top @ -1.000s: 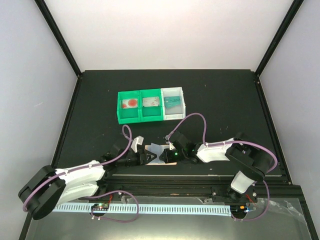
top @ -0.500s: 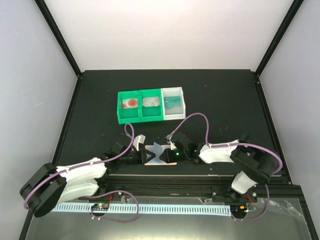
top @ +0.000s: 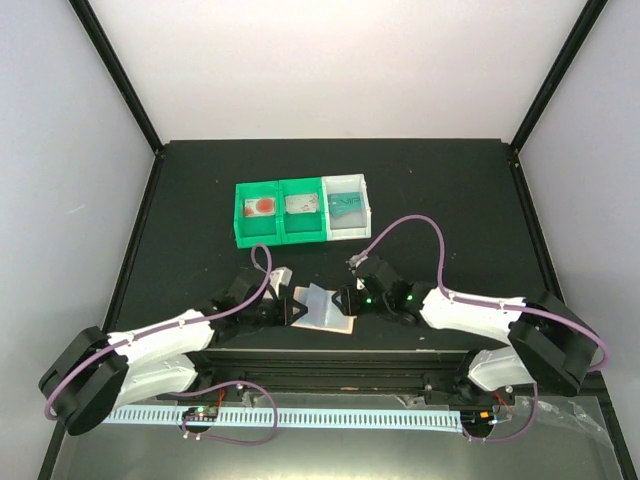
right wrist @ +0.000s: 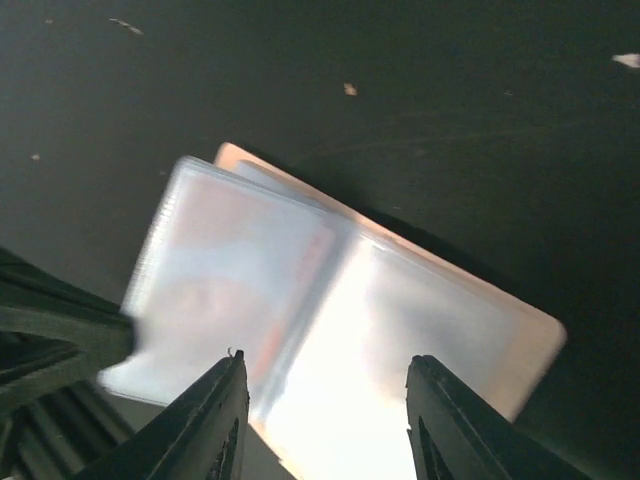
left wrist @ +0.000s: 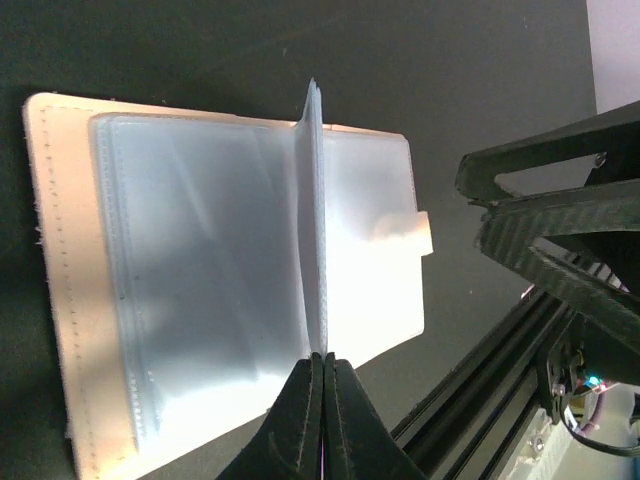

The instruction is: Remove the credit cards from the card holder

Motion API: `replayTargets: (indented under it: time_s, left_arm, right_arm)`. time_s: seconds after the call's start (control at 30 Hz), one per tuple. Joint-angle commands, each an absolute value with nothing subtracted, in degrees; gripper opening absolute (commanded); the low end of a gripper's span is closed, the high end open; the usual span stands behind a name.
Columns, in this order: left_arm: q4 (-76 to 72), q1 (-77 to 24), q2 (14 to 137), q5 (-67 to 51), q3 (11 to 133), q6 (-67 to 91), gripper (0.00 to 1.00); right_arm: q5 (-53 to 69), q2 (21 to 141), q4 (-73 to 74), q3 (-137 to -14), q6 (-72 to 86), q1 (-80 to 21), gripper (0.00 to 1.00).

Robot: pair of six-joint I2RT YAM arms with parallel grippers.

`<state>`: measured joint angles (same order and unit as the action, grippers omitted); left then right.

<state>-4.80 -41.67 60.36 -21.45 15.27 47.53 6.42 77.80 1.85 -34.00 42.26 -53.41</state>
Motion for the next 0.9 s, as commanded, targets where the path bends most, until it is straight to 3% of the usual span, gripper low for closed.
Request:
replayTargets:
  time_s: [0.0,0.4,0.6,0.87]
  left_arm:
    - [2.34,-41.82,58.96,-17.05,20.19,44.26,0.02]
    - [7.04,-41.81,55.71,-14.40,20.89,42.96,0.05]
    - [3.82,-41.84,55.91,-18.39,20.08,43.43,0.18]
    - [-2.96,-42.01,56.00,-23.03,18.56,46.53,0.23]
  right_arm:
    - [2.74,77.38,5.09,-32.40,40.16,-52.41,0.45]
    - [7.35,84.63,-2.17,-30.94,41.70,-52.40,0.37]
    - [7.26,85.93,-3.42,-30.70,42.08,-52.45,0.34]
    - [5.90,84.53,-1.91,-30.33,41.91,-52.47,0.37]
